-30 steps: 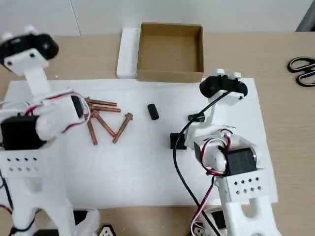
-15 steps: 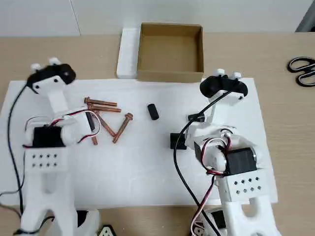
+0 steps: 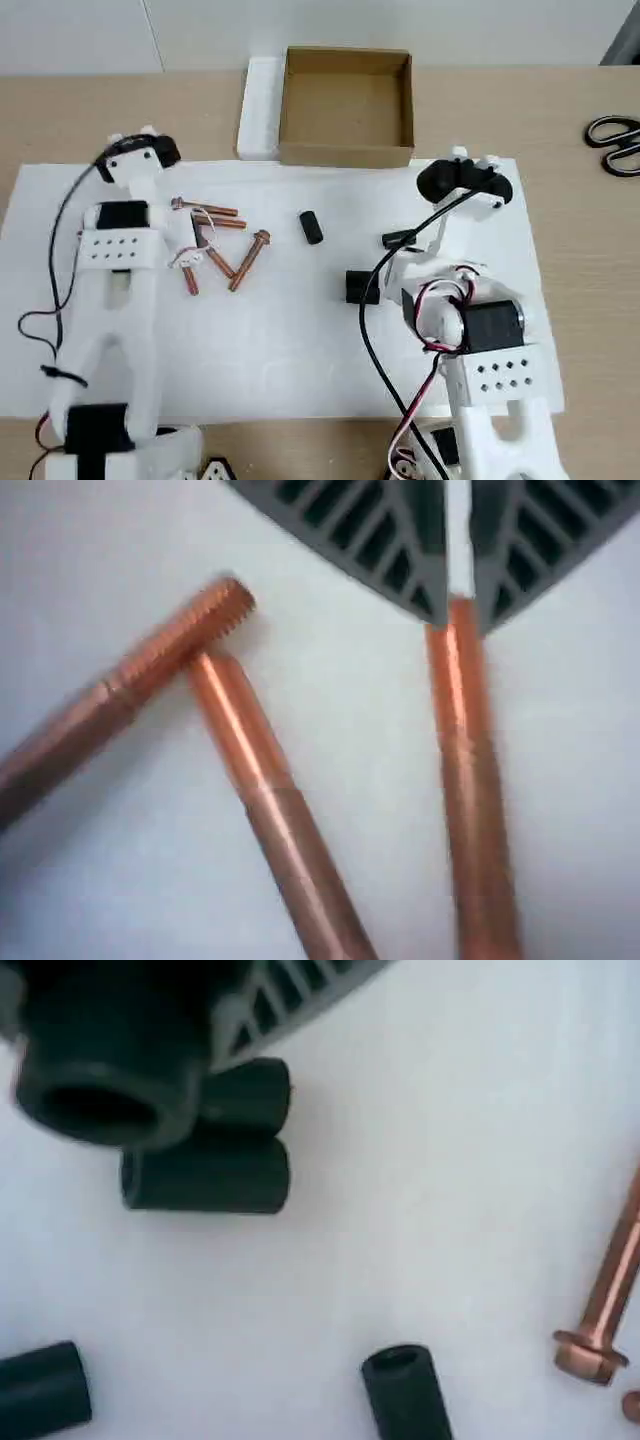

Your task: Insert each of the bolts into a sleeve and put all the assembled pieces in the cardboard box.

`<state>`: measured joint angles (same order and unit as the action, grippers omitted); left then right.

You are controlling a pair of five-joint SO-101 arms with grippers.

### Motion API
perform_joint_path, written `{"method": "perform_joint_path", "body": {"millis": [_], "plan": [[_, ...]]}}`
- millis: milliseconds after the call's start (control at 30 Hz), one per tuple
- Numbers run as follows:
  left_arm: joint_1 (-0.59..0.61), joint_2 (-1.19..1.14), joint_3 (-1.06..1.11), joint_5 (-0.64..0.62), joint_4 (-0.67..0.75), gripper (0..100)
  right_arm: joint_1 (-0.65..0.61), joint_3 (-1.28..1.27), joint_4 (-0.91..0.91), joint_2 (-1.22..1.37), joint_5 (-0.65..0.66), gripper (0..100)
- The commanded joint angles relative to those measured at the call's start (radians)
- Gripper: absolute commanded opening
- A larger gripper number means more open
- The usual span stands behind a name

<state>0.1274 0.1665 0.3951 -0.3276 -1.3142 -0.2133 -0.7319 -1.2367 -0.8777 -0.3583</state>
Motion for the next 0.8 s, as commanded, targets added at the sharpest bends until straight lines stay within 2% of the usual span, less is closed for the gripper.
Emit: {"method": "perform_joint_path", "body": {"millis": [0, 167, 767], "plan": [[0.04, -0.032, -0.101, 0.018, 0.012, 1, 0.01, 0.006, 0.027, -0.025, 0.003, 0.4], [0.057, -0.083, -0.12, 0.041, 0.012, 8, 0.01, 0.006, 0.027, -0.025, 0.003, 0.4], [0.055, -0.241, -0.125, 0.044, 0.12, 8, 0.01, 0.006, 0.027, -0.025, 0.003, 0.4]]}}
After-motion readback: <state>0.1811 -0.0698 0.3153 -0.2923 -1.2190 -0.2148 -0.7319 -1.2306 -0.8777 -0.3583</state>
